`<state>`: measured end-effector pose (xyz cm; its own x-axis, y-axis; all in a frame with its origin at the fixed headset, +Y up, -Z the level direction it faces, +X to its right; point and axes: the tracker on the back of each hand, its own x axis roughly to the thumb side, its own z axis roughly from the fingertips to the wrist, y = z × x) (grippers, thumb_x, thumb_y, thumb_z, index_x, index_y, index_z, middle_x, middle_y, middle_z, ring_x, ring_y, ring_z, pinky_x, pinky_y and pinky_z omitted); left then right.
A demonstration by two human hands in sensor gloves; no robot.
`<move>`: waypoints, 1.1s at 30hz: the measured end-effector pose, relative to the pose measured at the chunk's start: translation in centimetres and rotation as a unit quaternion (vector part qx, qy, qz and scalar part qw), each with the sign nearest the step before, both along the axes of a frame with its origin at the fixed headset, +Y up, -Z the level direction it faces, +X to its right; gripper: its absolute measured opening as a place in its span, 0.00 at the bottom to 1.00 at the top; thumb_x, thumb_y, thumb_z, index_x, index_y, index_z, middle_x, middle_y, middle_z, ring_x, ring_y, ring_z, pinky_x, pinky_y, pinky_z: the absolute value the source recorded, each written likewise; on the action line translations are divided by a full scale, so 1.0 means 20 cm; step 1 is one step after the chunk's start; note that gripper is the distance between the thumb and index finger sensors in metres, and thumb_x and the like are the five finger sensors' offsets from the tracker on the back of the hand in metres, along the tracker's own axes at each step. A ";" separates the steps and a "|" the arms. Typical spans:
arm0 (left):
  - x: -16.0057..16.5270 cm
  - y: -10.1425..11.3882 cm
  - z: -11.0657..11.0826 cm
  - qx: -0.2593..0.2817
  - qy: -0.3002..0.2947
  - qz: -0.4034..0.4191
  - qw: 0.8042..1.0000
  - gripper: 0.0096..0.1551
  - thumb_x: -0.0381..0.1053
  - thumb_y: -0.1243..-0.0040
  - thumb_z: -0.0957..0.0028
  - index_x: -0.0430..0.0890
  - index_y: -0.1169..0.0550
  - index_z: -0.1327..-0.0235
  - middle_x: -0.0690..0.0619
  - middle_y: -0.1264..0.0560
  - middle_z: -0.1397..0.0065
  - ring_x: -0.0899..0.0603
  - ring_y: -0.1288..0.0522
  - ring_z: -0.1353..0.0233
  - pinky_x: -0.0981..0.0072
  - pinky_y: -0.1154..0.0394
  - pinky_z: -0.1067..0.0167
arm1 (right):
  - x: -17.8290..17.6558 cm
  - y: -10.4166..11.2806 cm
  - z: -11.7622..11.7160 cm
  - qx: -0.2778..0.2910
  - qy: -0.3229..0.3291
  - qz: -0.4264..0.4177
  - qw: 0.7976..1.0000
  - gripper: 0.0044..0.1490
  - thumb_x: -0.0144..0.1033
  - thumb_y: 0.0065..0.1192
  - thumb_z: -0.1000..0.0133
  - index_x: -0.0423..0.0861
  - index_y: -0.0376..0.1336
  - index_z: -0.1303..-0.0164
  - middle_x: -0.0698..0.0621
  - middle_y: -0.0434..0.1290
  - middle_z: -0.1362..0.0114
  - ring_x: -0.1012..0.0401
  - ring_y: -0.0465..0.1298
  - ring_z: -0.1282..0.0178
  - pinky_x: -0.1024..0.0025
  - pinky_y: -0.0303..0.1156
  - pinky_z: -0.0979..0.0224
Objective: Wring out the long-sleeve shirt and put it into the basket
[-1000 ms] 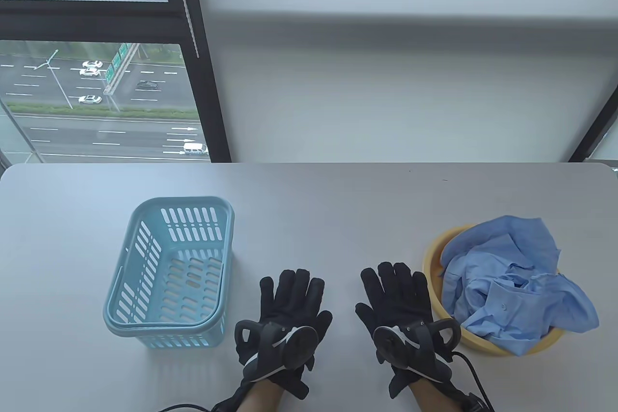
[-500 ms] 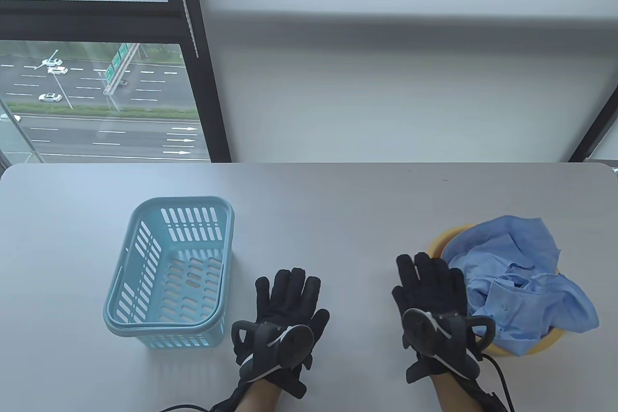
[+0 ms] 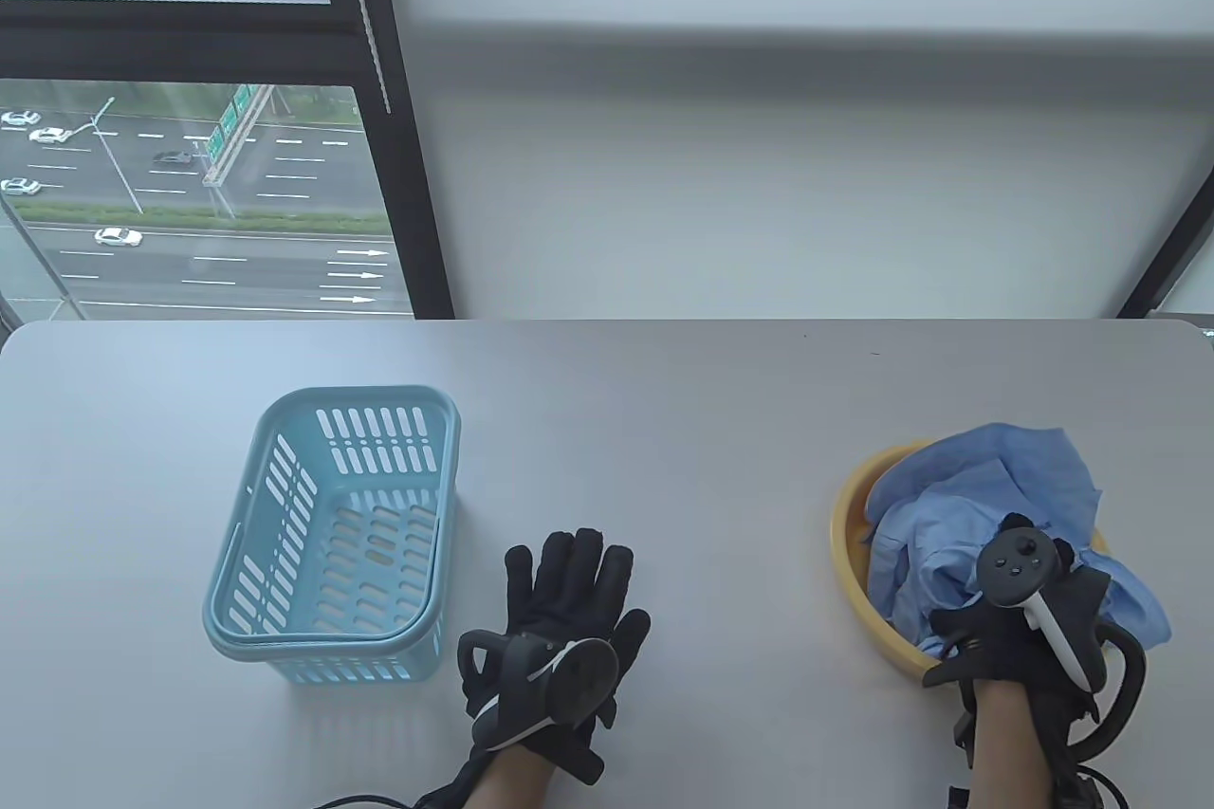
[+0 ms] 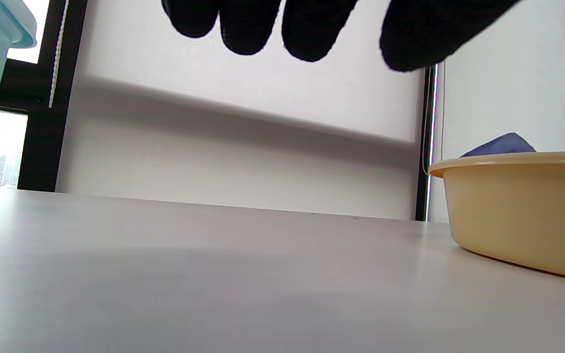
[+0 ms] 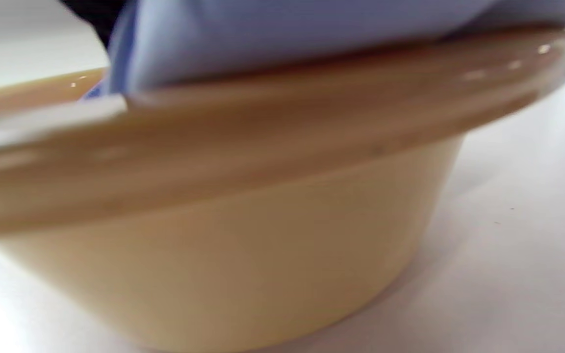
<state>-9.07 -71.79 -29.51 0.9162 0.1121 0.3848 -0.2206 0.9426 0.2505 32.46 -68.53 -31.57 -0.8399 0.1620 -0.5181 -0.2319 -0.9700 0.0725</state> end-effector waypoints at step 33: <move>0.00 -0.01 0.00 -0.017 -0.006 0.021 1.000 0.40 0.70 0.44 0.37 0.52 0.34 0.18 0.45 0.41 0.12 0.32 0.45 0.16 0.33 0.60 0.26 | -0.07 0.23 0.23 0.457 0.208 -0.448 0.740 0.24 0.51 0.60 0.31 0.63 0.59 0.25 0.63 0.63 0.27 0.65 0.74 0.39 0.59 0.72 0.27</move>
<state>-9.10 -72.02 -29.59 0.9060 0.1633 0.3905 -0.2625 0.9405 0.2159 31.11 -64.01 -27.02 -0.2399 0.8729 0.4248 -0.9531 -0.1286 -0.2741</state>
